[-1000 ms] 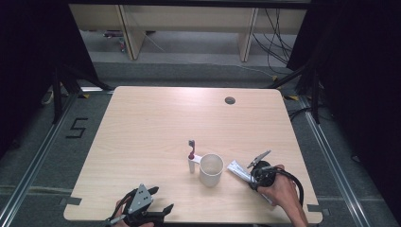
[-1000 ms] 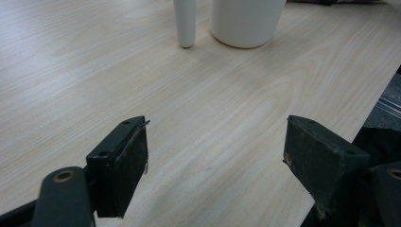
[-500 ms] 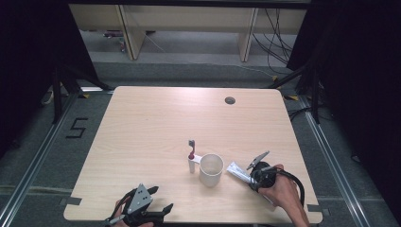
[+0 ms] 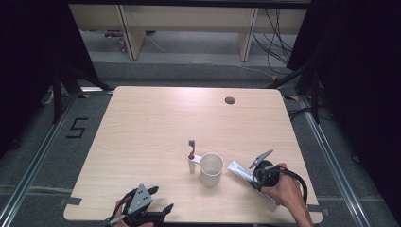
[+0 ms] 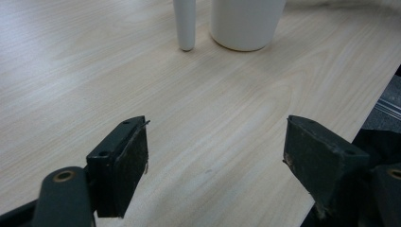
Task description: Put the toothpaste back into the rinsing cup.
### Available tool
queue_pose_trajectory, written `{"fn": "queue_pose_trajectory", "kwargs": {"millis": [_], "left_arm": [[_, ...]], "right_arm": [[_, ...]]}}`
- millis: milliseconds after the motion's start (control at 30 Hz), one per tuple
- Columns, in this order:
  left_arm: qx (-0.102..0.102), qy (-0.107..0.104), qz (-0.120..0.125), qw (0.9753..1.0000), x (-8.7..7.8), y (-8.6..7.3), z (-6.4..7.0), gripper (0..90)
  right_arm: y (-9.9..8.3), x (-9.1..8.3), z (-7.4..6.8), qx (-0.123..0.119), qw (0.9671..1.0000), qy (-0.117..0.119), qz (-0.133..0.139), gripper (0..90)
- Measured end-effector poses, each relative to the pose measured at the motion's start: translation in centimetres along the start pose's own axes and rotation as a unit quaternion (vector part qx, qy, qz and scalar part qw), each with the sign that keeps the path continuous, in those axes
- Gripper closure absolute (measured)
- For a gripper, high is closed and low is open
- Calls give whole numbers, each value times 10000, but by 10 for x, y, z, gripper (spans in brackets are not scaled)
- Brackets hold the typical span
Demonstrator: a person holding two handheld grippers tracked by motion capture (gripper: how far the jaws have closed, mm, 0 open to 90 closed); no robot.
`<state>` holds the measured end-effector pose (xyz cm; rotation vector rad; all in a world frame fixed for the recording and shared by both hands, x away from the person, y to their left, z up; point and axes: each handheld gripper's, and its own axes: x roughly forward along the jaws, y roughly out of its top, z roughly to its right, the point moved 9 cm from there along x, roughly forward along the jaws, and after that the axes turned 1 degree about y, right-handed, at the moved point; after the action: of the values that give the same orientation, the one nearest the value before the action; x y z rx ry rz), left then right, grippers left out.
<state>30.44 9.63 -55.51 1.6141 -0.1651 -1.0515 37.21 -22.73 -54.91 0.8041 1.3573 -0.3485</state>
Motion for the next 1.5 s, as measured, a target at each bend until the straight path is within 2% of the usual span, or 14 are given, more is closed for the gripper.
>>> {"fn": "queue_pose_trajectory", "kwargs": {"millis": [133, 233, 367, 400, 633, 667, 867, 933, 967, 1000, 1167, 1367, 1433, 1500], "left_arm": [[7, -1, -5, 10000, 0, 0, 0, 224], [4, -10, -2, 10000, 0, 0, 0, 224], [-23, -3, 15, 10000, 1, 0, 0, 224], [-29, -2, 16, 10000, 1, 0, 0, 224], [-7, 18, 1, 10000, 0, 0, -1, 224], [-11, 21, 1, 10000, 0, 0, -1, 224], [-10, 14, 0, 10000, 0, 0, -1, 224], [-1, -20, -22, 10000, -1, 0, -1, 224], [-5, 7, -2, 10000, 0, 0, -1, 224], [-7, 5, -1, 10000, 0, 0, -1, 224], [-3, -4, 36, 10000, 0, 0, -1, 224], [-11, -1, 50, 10000, 0, 1, -1, 224], [-7, -7, 52, 10000, 0, 1, -1, 224], [2, -7, 54, 10000, 0, 1, 0, 224]], "right_arm": [[2, -2, 1, -120, 9999, 20, 69, 768], [3, -6, -2, 105, 9998, 59, 127, 768], [12, -17, 4, 73, 9981, 54, 602, 768], [14, -22, 3, 278, 9972, 93, 689, 768], [36, -43, 15, 452, 9842, 35, 1712, 768], [43, -45, 16, 504, 9773, 7, 2057, 768], [65, -59, 21, 484, 9593, -13, 2781, 769], [75, -63, 22, 451, 9487, -17, 3131, 769], [77, -65, 19, 585, 9466, 80, 3170, 769], [84, -66, 19, 554, 9388, 110, 3399, 769], [102, -75, 9, 516, 9208, 279, 3855, 769], [128, -88, -9, 545, 8856, 647, 4566, 769], [134, -90, -15, 480, 8811, 637, 4661, 769], [142, -92, -20, 387, 8723, 592, 4838, 769]]}}
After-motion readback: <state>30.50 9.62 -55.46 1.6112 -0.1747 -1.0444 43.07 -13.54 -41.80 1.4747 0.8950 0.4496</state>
